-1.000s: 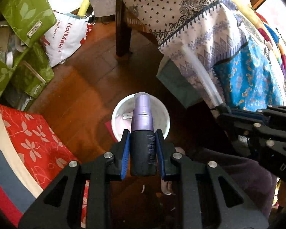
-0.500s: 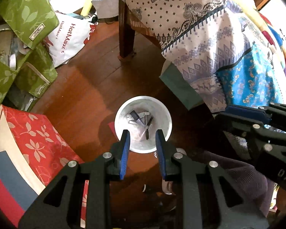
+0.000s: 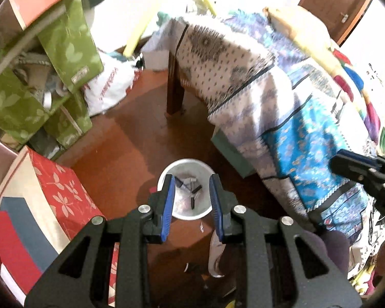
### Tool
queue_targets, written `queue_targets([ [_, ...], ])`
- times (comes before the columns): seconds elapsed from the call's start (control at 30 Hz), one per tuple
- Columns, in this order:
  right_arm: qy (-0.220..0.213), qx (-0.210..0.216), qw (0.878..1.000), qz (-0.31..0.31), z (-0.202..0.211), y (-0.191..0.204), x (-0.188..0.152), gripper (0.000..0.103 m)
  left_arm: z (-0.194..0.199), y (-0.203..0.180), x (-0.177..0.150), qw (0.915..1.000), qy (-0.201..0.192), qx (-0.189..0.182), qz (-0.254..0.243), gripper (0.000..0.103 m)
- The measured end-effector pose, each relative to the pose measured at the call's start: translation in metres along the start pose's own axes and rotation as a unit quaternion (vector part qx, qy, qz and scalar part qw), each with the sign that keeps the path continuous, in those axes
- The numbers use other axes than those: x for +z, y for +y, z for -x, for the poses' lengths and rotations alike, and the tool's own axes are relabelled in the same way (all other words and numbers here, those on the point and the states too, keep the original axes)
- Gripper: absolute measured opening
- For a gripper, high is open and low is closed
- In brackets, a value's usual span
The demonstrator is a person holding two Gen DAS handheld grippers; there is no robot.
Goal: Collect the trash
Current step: 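Move both open tools back over the items on the bed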
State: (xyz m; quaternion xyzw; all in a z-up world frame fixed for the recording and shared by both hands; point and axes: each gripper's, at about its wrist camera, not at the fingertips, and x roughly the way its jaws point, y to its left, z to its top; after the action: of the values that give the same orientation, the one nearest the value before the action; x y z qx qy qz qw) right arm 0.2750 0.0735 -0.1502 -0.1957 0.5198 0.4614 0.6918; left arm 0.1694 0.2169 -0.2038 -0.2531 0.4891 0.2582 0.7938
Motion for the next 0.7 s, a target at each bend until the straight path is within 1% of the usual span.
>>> queue_targets([
  [0.2,-0.08,-0.015,0.997,-0.017,0.071,-0.026,-0.012,0.019,0.039,-0.036,0.004,0.9987,-0.045,-0.014,-0.021,0.027],
  [0.37,-0.155,-0.04,0.986,-0.035,0.13,-0.05,-0.031,0.019,0.07,-0.08,0.011,0.9946,-0.085,-0.033,-0.049,0.027],
  [0.4,-0.155,-0.04,0.986,-0.035,0.13,-0.05,-0.031,0.019,0.076,-0.091,0.012,0.9932,-0.094,-0.039,-0.056,0.027],
  [0.47,-0.195,-0.054,0.978,-0.046,0.161,-0.067,-0.044,0.019,0.088,-0.111,0.013,0.9899,-0.113,-0.048,-0.071,0.027],
  [0.57,-0.233,-0.069,0.968,-0.064,0.189,-0.088,-0.06,0.019,0.101,-0.141,0.014,0.9844,-0.137,-0.06,-0.093,0.027],
  [0.63,-0.25,-0.082,0.962,-0.077,0.204,-0.103,-0.07,0.019,0.108,-0.164,0.015,0.9805,-0.146,-0.071,-0.111,0.027],
  [0.67,-0.25,-0.082,0.962,-0.077,0.204,-0.103,-0.07,0.019,0.112,-0.179,0.015,0.978,-0.149,-0.081,-0.122,0.027],
  [0.7,-0.258,-0.092,0.958,-0.085,0.213,-0.113,-0.075,0.019,0.113,-0.189,0.015,0.9764,-0.15,-0.087,-0.128,0.027],
])
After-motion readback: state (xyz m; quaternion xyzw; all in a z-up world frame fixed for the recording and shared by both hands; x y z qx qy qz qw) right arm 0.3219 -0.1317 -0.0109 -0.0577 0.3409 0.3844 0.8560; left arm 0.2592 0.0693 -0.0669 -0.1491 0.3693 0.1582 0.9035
